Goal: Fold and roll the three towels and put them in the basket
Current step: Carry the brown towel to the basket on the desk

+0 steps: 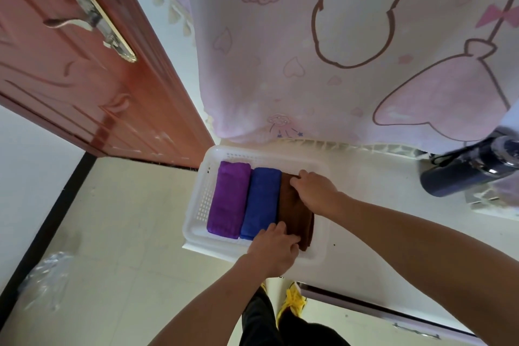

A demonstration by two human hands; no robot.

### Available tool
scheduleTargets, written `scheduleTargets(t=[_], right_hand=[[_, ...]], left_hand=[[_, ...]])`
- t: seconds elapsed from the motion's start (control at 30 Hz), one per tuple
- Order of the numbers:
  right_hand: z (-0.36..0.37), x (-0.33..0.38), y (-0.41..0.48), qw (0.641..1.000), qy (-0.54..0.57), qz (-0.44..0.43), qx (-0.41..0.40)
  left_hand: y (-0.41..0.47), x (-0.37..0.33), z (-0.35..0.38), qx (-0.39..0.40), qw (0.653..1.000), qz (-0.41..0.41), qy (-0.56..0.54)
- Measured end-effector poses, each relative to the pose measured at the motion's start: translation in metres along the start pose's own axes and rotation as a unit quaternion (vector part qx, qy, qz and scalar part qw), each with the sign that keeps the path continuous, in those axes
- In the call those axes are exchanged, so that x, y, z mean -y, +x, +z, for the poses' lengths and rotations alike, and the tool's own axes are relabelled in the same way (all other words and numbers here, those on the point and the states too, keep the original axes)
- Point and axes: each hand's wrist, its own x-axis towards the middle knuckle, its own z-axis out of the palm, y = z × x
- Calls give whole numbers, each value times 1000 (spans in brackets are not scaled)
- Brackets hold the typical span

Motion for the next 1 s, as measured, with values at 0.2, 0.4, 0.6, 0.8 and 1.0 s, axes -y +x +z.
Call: scheduleTargets(t=[0.2, 0.4, 0.6, 0.8, 1.0], right_hand=[[11, 0, 9, 1000, -10, -10, -4], [2, 13, -17, 998, -13, -8, -62], [27, 65, -62, 992, 91, -74, -38], [73, 117, -86, 993, 115, 14, 3], [80, 133, -95, 991, 116, 59, -19]], left_hand=[[-6, 2, -5, 17, 1000, 10, 0], [-30, 42, -30, -201, 979, -26, 13], [-56, 132, -56, -177, 954, -209, 117], [-70, 160, -43, -128, 971, -197, 47], [-62, 169, -37, -136, 971, -195, -40]])
